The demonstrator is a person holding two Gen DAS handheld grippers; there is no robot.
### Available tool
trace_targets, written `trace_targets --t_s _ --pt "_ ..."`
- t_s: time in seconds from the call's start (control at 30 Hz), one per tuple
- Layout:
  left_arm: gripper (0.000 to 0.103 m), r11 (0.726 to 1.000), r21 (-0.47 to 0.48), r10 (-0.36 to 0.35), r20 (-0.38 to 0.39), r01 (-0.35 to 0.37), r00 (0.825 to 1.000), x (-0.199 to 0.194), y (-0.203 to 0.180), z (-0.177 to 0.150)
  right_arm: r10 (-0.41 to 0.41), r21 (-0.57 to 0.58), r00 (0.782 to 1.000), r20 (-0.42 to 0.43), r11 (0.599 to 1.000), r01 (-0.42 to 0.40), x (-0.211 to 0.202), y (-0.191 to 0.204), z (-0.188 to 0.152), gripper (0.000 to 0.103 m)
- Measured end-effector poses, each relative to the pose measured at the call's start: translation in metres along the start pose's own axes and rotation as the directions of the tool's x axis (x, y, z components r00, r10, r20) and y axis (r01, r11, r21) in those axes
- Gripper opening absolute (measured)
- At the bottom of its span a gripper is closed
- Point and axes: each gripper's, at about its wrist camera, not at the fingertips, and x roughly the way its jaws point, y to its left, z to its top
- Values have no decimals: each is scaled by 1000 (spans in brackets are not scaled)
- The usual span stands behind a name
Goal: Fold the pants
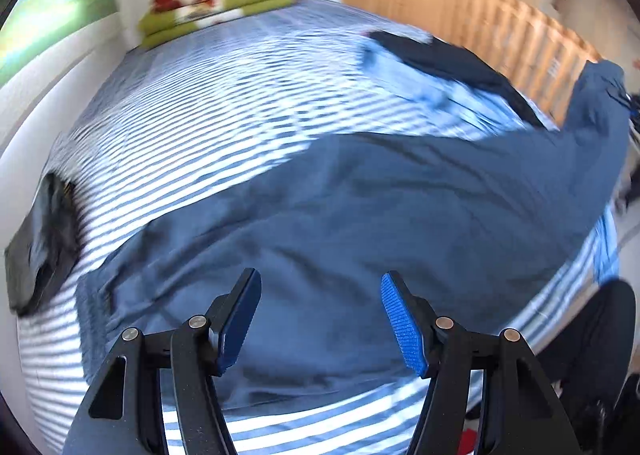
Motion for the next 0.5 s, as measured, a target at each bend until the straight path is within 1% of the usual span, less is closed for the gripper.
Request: trace_targets --t_s 0.1,0.17,0.27,0.37,0.4,0.5 --pt "66 996 -92 12 12 -11 1000 -4 48 -14 55 -103 997 -49 993 -59 30 68 -15 9" --pt "66 990 -139 32 14 -29 999 -5 78 -26 93 -163 991 -100 981 -108 55 113 -34 9" --pt "66 976 -212 51 13 -47 999 -4 120 -49 122 -252 976 -178 954 -165 95 176 -71 8" --pt "66 956 -290 54 12 -48 998 0 158 -72 139 -316 950 -278 921 -227 140 237 -124 8" --pt "66 949 -311 56 16 -49 998 1 169 -78 139 -331 944 -298 913 -239 150 249 -137 8" --pt "66 928 -371 47 43 -28 998 3 197 -92 133 -369 912 -388 884 -286 185 292 -191 8"
